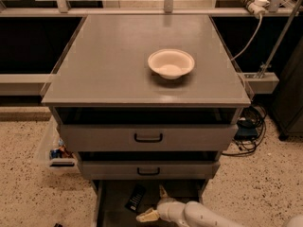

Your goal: Pick rxbar chocolate from bottom drawer and place on counter

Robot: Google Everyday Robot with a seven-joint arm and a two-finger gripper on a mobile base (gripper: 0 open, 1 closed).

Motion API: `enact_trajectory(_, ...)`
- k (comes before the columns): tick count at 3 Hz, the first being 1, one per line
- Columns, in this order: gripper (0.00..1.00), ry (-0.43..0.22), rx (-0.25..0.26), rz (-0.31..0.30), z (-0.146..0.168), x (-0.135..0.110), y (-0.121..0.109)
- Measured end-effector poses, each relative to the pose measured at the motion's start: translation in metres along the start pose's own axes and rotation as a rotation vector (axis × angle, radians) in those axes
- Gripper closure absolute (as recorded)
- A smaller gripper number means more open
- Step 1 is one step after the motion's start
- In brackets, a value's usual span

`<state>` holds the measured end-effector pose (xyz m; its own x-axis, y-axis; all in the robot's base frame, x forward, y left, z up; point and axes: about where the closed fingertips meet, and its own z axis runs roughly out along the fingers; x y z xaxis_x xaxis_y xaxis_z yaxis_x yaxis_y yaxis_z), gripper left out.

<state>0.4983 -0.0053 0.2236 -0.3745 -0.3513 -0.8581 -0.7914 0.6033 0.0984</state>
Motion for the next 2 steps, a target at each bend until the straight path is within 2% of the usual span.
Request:
enact_trajectory(1, 0.00, -0.033, 0.002, -0.031, 0.0275, 0.0104, -0.0045)
enact_trajectory(2, 0.00, -0.033, 0.001, -0.032, 0.0284, 0.0102, -0.0041)
